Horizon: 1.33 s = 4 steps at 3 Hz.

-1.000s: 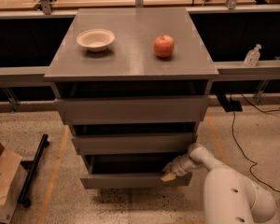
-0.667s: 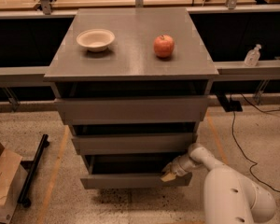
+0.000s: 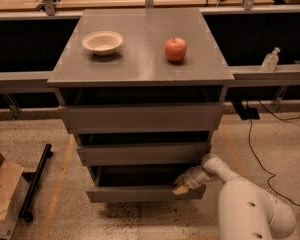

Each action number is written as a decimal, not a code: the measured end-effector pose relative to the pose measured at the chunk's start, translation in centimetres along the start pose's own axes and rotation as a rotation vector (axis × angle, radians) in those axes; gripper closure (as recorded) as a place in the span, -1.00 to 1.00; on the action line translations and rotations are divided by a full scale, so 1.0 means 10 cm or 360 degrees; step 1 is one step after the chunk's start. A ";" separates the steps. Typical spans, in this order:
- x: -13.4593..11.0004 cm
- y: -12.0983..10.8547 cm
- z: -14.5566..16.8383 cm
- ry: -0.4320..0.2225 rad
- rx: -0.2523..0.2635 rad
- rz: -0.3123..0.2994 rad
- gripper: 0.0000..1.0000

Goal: Open bottom drawer

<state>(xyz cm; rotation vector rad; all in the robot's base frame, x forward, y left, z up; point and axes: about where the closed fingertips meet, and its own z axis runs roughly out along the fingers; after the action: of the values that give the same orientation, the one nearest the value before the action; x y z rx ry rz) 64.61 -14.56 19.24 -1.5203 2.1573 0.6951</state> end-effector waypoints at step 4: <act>0.25 0.26 0.04 0.0066 -0.0112 0.0144 -1.00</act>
Offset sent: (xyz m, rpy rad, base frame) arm 0.0011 0.0030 -0.0002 -0.0003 0.0124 0.0252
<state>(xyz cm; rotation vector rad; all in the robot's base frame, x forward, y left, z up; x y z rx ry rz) 61.36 -15.38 17.88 -1.4923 2.2667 0.7839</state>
